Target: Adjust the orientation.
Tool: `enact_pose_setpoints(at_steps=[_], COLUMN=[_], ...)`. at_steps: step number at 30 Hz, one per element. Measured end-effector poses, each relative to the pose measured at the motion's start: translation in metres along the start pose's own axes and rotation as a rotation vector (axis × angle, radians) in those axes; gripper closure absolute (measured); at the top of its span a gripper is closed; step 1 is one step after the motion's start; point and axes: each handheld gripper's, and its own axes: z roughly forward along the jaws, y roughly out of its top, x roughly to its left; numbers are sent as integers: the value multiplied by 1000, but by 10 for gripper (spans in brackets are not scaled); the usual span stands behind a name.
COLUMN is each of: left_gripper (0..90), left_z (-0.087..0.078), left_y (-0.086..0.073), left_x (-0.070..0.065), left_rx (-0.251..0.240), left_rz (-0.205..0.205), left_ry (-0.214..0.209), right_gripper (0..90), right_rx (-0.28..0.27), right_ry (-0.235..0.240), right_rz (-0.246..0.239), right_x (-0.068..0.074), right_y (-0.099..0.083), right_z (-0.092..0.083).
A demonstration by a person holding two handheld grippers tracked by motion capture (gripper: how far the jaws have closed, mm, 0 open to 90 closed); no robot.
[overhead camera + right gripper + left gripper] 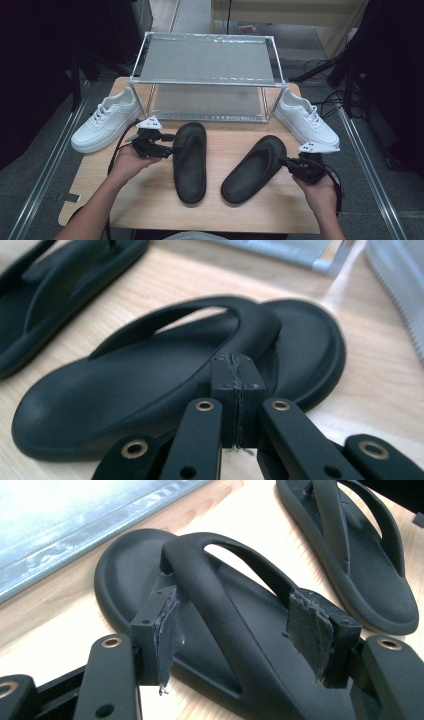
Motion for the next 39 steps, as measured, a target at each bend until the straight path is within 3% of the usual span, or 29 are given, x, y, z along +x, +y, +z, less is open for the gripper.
enact_pose_setpoints(at_steps=[8,17,39], left_gripper=[391,382,380], left_z=[8,6,-1], left_y=[5,5,-5], left_x=[0,2,3], left_rx=[9,9,18], left_rz=[15,15,-3], left_ry=[-19,-8,13], right_gripper=[900,897,900], right_rx=[62,109,115], right_ry=[24,33,50], right_rz=[-25,-31,-86], right_x=[14,11,13], right_y=[-6,-9,11], right_z=[8,18,41])
